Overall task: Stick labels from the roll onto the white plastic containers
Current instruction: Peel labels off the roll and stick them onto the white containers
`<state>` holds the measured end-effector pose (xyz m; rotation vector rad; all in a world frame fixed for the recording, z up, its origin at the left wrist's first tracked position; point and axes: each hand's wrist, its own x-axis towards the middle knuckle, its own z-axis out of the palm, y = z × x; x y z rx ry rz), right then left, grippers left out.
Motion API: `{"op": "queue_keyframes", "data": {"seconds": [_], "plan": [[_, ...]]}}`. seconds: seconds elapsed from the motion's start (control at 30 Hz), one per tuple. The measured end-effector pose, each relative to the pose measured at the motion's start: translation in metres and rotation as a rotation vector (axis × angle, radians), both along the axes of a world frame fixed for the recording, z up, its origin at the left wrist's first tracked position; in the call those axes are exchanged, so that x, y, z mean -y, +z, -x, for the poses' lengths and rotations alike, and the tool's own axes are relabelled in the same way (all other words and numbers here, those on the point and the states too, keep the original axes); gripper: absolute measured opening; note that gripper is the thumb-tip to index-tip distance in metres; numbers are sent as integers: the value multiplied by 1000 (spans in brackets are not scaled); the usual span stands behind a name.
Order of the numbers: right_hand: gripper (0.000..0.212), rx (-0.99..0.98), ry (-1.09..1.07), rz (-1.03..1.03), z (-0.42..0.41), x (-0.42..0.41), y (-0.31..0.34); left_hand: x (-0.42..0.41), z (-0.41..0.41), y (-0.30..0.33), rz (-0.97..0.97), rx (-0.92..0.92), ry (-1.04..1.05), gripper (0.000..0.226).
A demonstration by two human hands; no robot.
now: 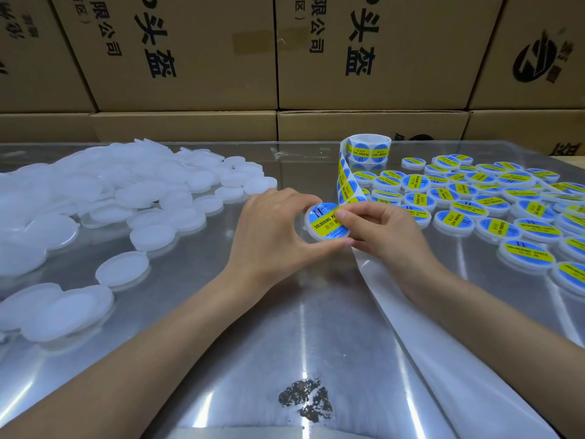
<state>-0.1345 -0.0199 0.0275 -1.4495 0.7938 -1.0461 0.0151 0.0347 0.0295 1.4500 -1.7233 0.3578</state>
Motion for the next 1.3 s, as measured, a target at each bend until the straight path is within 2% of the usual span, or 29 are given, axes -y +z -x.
{"op": "queue_keyframes", "data": {"seconds": [0.27,0.3,0.37,0.4,0.43,0.67,0.8,0.9,1.0,1.17,1.3], "plan": [[7,-121,-150,421,-3,-3,-2,-1,-1,4,42,-40,-7,50],[18,-144,-154,436,-2,-2,-2,-2,-1,4,43,-37,-5,50],[56,-231,-160,431,3,4,-1,-3,-1,3,34,-3,-6,49],[69,-284,-169,421,6,7,1,-4,0,2,32,15,-9,50],[70,-325,-174,409,8,9,2,-4,2,2,35,26,-12,51],[23,-342,211,168,1,-1,1,-3,2,3,64,113,-77,51],[61,-393,131,157,2,3,2,-3,4,2,75,97,-104,56],[75,-423,48,144,2,4,1,-2,4,3,63,75,-118,58],[75,-347,-8,20,0,6,-2,-2,8,1,0,105,-152,62],[74,-117,92,-173,-2,6,-4,-5,8,0,-215,100,-235,62],[63,-10,68,-266,-5,3,-2,-5,10,0,-184,115,-237,51]]}}
